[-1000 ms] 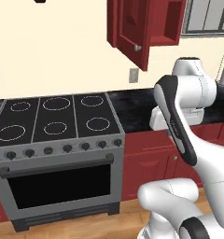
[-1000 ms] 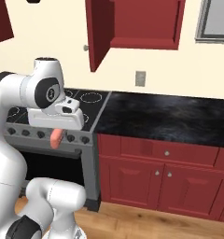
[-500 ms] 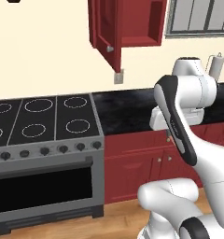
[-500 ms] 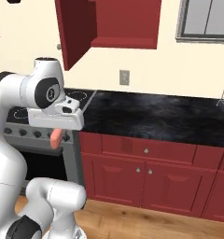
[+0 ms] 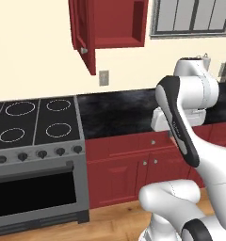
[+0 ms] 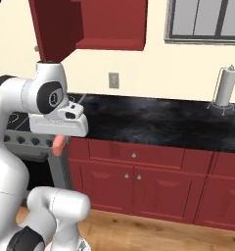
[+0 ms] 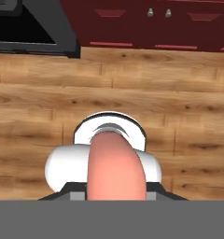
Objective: Pick up the bar soap and dish brush from the sink, and place them back in the cabinet, and close the cabinet door.
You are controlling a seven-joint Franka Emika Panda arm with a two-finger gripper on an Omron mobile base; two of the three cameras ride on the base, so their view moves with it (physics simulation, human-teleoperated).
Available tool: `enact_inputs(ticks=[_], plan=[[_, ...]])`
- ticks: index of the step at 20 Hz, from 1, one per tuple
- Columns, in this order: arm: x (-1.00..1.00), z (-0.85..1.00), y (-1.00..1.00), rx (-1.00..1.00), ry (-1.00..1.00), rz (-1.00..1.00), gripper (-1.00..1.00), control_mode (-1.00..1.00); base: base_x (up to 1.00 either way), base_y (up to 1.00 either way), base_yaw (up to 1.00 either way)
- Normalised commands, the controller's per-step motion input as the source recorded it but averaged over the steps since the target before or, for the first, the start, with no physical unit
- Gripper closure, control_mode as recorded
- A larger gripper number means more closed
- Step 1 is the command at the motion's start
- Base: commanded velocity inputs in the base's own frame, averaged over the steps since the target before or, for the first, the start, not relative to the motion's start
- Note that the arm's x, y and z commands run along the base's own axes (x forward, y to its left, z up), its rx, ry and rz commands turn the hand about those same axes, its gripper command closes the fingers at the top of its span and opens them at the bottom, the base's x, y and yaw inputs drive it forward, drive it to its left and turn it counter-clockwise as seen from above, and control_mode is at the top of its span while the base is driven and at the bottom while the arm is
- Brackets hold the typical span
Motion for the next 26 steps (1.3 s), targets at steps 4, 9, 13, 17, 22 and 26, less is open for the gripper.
enact_inputs(ticks=[4,9,13,17,22,26], plan=[[0.00,0.00,0.00,0.00,0.00,0.00,1.00,1.00,0.06,-0.25,-0.14],[0.00,0.00,0.00,0.00,0.00,0.00,1.00,1.00,0.28,-0.21,-0.09],[0.00,0.00,0.00,0.00,0.00,0.00,1.00,1.00,0.47,-0.17,0.00],[0.00,0.00,0.00,0.00,0.00,0.00,1.00,1.00,0.55,-0.31,0.00],[0.00,0.00,0.00,0.00,0.00,0.00,1.00,1.00,0.49,-0.40,0.06],[0.00,0.00,0.00,0.00,0.00,0.00,1.00,1.00,0.36,-0.34,0.08]])
